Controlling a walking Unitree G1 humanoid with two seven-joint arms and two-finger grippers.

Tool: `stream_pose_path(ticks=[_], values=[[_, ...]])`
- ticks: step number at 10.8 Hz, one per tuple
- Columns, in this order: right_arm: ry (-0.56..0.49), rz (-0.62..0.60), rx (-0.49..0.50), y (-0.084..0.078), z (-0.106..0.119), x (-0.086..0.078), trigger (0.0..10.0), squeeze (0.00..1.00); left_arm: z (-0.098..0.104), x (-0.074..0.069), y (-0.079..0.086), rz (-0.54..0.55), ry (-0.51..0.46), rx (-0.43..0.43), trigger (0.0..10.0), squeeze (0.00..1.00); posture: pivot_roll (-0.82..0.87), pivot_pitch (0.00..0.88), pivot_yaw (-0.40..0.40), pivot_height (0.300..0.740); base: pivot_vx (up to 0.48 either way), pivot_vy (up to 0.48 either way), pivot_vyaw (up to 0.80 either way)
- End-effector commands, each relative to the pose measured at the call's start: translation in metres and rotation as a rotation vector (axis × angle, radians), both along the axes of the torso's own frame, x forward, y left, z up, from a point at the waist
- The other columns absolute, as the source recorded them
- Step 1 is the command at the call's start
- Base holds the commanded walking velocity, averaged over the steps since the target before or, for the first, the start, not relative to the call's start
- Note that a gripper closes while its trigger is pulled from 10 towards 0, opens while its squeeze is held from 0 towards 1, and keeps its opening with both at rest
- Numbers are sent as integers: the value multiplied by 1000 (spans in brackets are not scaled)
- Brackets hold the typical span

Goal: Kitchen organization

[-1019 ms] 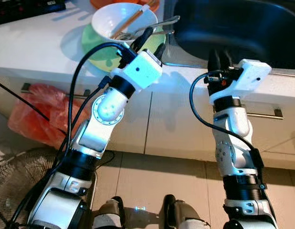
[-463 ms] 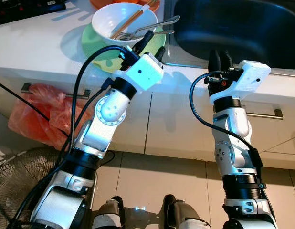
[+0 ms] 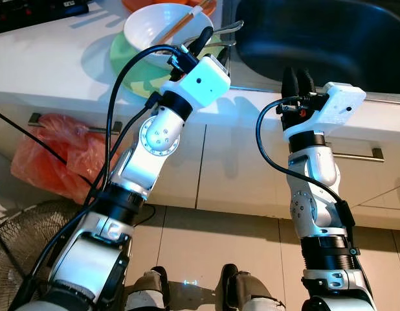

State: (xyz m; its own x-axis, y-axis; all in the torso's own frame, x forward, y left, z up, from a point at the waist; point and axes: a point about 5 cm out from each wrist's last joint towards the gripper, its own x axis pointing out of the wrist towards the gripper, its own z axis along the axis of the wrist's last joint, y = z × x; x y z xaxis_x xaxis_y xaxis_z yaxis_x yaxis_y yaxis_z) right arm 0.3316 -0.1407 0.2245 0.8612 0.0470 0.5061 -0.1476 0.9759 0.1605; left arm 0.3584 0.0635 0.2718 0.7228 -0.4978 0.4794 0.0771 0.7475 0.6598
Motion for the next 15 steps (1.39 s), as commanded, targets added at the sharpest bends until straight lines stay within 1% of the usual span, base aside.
stream_pose_path(ticks=[1,2,5,8,9,10,11,13,15], values=[[-17,-1,1,-1,3,0,10000,0,0,2,-7,-15,-6,16,10000,0,68,223,-3,740,0,0,0],[-18,0,1,0,2,0,10000,0,0,5,-10,-16,-5,30,10000,0,64,220,-1,740,0,0,0],[-21,3,0,0,3,1,10000,0,5,12,-19,-21,-15,22,10000,0,60,211,-2,740,0,0,0],[-22,10,3,2,2,1,10000,0,14,15,-21,-5,-62,22,10000,0,63,204,-3,740,0,0,0],[-21,12,3,2,2,1,10000,0,16,16,-21,2,-72,32,10000,0,66,202,-4,740,0,0,0],[-22,15,4,3,2,2,10000,0,18,18,-22,15,-88,63,10000,0,66,199,-2,740,0,0,0],[-23,18,5,4,2,2,10000,0,20,21,-22,27,-84,70,10000,0,65,197,-3,740,0,0,0],[-21,19,4,4,1,2,10000,0,17,22,-25,24,-74,83,10000,0,62,190,-6,740,0,0,0],[-23,7,0,0,2,5,10000,0,10,22,-25,16,-57,70,10000,0,50,155,-11,740,0,0,0]])
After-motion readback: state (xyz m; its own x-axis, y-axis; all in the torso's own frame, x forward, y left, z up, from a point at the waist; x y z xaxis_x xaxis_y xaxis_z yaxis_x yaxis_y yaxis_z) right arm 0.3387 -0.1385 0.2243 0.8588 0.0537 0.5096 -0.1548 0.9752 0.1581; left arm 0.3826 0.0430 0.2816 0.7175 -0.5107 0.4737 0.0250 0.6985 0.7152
